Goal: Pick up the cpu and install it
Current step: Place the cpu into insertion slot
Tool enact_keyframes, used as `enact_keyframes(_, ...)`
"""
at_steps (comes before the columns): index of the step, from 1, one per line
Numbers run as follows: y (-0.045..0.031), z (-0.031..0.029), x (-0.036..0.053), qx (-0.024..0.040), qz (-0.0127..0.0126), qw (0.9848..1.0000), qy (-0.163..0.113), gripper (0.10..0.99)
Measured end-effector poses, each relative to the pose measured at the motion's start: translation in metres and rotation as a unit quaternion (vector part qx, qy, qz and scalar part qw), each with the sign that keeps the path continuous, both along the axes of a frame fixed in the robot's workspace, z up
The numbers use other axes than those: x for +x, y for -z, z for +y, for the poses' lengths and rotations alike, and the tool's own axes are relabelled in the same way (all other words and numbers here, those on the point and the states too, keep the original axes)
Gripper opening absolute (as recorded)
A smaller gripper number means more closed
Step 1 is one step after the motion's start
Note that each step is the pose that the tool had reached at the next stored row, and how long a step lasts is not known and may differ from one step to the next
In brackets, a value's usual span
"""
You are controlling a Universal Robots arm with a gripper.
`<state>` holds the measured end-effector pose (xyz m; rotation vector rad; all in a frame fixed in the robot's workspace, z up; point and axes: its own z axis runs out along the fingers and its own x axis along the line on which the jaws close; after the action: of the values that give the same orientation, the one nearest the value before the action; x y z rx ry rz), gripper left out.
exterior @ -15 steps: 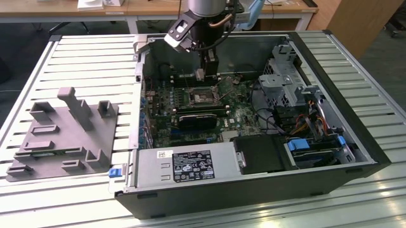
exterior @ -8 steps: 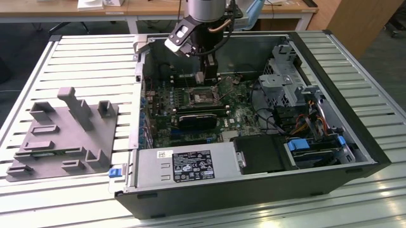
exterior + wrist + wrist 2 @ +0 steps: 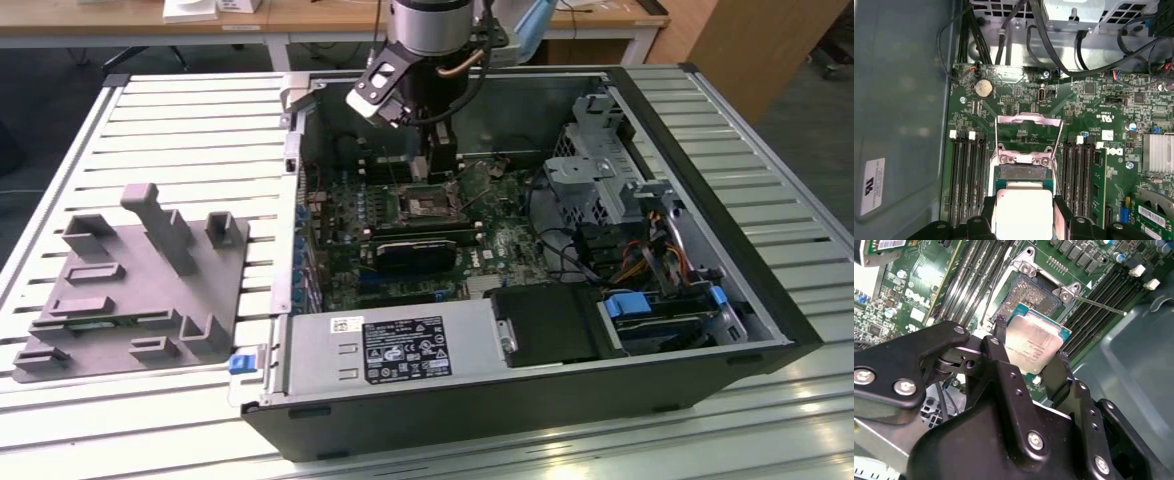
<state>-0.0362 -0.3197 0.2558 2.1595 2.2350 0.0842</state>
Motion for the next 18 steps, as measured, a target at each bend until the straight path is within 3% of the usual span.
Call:
enact_keyframes(12, 0.0216, 0.0002, -0.0006, 0.0000, 0.0000, 1.0000, 0.003, 0.537)
enact_keyframes(18, 0.0270, 0.0002, -0.0006, 0.0000, 0.0000, 1.0000, 0.003, 0.537)
